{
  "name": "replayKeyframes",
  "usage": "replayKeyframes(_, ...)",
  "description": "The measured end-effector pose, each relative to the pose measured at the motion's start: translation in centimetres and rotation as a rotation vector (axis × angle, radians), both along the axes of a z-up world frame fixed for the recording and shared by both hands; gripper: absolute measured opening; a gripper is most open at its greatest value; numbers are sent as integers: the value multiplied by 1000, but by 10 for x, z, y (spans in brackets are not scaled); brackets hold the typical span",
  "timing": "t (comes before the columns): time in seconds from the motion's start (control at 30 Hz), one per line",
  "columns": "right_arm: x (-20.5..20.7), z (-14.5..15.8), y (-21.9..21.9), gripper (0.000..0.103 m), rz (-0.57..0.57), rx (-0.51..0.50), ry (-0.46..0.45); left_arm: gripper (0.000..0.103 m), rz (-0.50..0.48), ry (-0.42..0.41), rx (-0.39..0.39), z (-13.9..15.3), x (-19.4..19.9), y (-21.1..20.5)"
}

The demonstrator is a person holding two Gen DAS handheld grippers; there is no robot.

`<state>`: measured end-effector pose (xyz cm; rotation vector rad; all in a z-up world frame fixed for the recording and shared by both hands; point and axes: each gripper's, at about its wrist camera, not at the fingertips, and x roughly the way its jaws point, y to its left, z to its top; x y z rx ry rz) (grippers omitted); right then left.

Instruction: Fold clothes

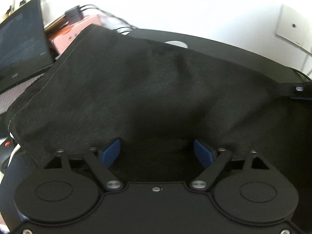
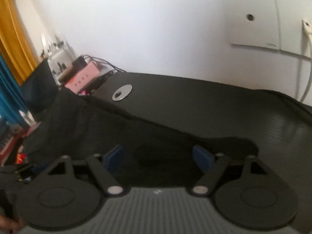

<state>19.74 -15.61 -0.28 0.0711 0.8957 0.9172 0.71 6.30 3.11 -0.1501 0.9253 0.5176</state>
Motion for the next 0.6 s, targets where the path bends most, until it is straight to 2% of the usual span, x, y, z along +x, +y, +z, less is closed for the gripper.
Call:
replayKeyframes(0.1, 13, 8, -23, 76, -34, 56, 63, 88, 13, 10, 4, 3, 0, -1)
replayKeyframes(0.2, 20, 14, -70, 82, -125, 174, 136, 80, 8, 0, 4, 8, -7, -7)
replayKeyframes(0.3, 27, -1, -107, 82, -176, 219, 263, 80, -35, -35, -17, 17, -20, -17)
replayKeyframes(0.43, 20, -28, -124, 73, -120, 211, 417, 80, -153, -93, -25, 33, -42, -44)
replayKeyframes(0.53, -2, -38, -137, 73, -62, 254, 518, 82, -242, -119, -25, 39, -55, -59)
replayKeyframes(0.6, -24, -45, -146, 73, -40, 286, 595, 82, -287, -97, -24, 34, -57, -67)
